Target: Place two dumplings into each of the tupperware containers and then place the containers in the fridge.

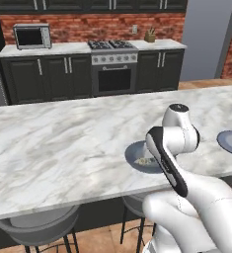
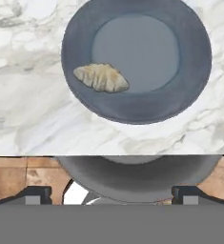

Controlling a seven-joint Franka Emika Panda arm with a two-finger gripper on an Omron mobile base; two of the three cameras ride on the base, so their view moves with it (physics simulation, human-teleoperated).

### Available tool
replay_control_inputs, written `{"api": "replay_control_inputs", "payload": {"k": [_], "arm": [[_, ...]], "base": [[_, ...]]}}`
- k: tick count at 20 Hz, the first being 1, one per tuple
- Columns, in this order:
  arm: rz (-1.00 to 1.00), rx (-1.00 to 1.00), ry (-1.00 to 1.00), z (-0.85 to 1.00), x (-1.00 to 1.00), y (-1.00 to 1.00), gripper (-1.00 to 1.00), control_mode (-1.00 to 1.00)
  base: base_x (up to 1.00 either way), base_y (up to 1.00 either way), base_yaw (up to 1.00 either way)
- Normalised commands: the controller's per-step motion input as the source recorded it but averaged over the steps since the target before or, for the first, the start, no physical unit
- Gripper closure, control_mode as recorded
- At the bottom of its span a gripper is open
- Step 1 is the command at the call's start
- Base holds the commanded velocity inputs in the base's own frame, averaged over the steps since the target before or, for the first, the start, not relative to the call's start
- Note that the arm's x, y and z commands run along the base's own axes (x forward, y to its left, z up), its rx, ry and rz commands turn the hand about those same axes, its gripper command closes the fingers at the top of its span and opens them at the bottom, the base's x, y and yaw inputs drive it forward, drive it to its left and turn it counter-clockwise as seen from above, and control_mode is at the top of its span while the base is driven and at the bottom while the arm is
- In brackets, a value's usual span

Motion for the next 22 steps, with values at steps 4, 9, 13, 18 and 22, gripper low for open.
{"api": "replay_control_inputs", "payload": {"k": [4,9,13,18,22], "arm": [[0.13,0.00,0.04,-0.45,1.00,0.24,-1.00,-1.00],[0.34,-0.01,0.01,-0.65,1.00,0.15,-1.00,-1.00],[0.23,-0.03,0.00,-0.18,0.39,-0.06,-1.00,-1.00],[0.05,-0.04,0.02,-0.05,-0.04,-0.05,-1.00,-1.00],[0.00,-0.04,0.06,-0.32,-0.31,0.13,-1.00,-1.00]], "base": [[0.00,0.00,0.00],[0.00,0.00,0.00],[0.00,0.00,0.00],[0.00,0.00,0.00],[0.00,0.00,0.00]]}}
